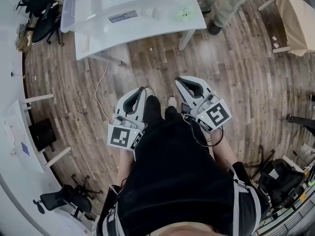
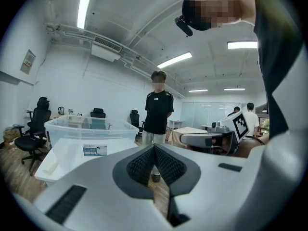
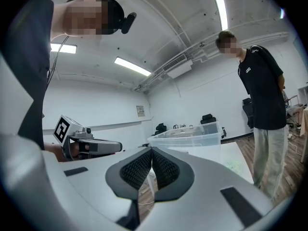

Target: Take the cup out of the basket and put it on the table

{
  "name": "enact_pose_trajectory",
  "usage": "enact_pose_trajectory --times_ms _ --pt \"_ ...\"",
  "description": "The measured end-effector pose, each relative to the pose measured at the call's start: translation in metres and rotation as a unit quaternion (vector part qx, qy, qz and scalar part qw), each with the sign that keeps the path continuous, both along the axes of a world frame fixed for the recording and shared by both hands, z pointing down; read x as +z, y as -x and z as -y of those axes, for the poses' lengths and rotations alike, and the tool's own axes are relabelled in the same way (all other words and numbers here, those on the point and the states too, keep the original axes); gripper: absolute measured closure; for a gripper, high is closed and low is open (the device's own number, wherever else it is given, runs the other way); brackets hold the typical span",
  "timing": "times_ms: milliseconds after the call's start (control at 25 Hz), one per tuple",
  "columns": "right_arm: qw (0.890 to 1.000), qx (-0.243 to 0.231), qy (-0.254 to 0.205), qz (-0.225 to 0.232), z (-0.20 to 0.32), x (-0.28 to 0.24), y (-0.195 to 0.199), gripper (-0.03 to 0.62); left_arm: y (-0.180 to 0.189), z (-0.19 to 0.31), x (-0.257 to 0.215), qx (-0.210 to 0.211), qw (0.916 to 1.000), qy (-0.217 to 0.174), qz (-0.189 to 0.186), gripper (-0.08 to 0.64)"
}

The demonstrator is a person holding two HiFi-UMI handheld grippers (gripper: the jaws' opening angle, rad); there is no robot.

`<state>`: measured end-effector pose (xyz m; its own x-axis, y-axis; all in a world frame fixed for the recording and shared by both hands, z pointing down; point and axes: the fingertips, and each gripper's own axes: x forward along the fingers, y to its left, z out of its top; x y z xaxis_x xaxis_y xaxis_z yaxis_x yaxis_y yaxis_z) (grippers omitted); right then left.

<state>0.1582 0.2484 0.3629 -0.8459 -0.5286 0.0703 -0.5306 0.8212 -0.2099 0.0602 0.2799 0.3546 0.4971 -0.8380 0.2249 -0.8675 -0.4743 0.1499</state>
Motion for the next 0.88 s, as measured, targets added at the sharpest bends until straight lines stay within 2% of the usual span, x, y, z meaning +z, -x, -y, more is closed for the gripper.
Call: enact_pose_trajectory --times_ms 200,520,880 --pt "1.0 -0.002 -0.007 -0.006 0.016 -0.001 0.012 0.574 0.014 0.018 -0.001 -0.003 1.0 -0.007 -0.003 0.543" --pt "1.0 0.019 -0.008 -0.023 0.051 -0.006 0.039 0.574 0.048 0.059 0.0 0.017 0.9998 -0.012 0.006 0.543" --pt "0.999 0.036 -0.013 -0.028 0.095 -0.013 0.092 0.574 0.102 0.098 -0.001 0.032 0.9992 -0.021 0.014 0.543"
